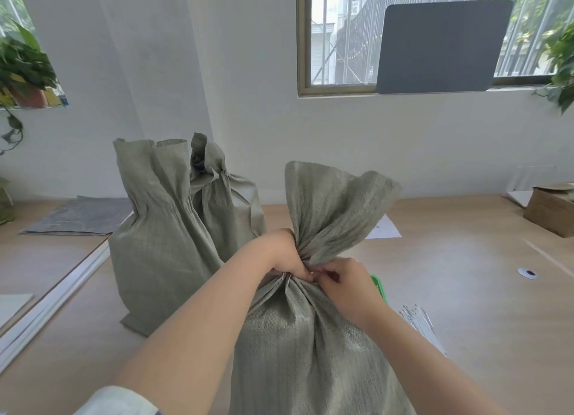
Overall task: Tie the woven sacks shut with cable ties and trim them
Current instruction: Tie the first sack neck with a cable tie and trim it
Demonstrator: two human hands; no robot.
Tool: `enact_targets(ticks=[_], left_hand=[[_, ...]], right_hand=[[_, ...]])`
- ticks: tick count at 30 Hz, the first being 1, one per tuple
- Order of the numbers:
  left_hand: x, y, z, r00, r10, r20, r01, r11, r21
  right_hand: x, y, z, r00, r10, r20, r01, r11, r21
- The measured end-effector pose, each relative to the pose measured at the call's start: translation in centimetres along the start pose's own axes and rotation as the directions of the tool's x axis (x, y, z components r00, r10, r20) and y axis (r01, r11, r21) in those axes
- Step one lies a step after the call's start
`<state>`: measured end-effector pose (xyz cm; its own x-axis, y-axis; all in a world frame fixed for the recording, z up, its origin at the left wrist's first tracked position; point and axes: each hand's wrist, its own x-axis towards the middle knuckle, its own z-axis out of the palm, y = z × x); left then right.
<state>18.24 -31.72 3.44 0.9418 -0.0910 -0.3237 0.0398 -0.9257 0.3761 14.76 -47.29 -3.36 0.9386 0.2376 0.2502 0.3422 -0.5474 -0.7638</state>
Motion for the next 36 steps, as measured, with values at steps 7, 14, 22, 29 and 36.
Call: enact_targets(ticks=[7, 14, 22, 29, 36], left_hand=[[0.4, -2.3, 2.0, 0.996, -0.071, -0.058, 0.028, 0.842, -0.540], [0.3, -2.3, 3.2, 0.988, -0.073, -0.136, -0.022, 0.807, -0.591], [-0.1, -2.2, 3.5, 0.986, -0.128, -0.106, 0.027, 0.753, -0.658], [0.1, -2.9, 4.3, 0.980, -0.146, -0.136, -0.018, 0.617, -0.787], [0.3, -3.8, 5.2, 0.973, -0.015, -0.230, -0.192, 0.502, -0.843]], right_hand=[[-0.5, 0.1, 0.4, 0.992, -0.035, -0.123, 0.054, 0.987, 0.154], [-0.7, -1.0, 1.4, 0.958, -0.278, -0.071, 0.284, 0.952, 0.111], [0.0, -1.7, 3.7, 0.890, -0.408, -0.205, 0.381, 0.911, -0.158], [0.4, -0.9, 3.4, 0.878, -0.470, -0.089, 0.469, 0.883, -0.028], [0.6, 0.8, 2.0, 0.968, -0.248, -0.048, 0.252, 0.944, 0.215]])
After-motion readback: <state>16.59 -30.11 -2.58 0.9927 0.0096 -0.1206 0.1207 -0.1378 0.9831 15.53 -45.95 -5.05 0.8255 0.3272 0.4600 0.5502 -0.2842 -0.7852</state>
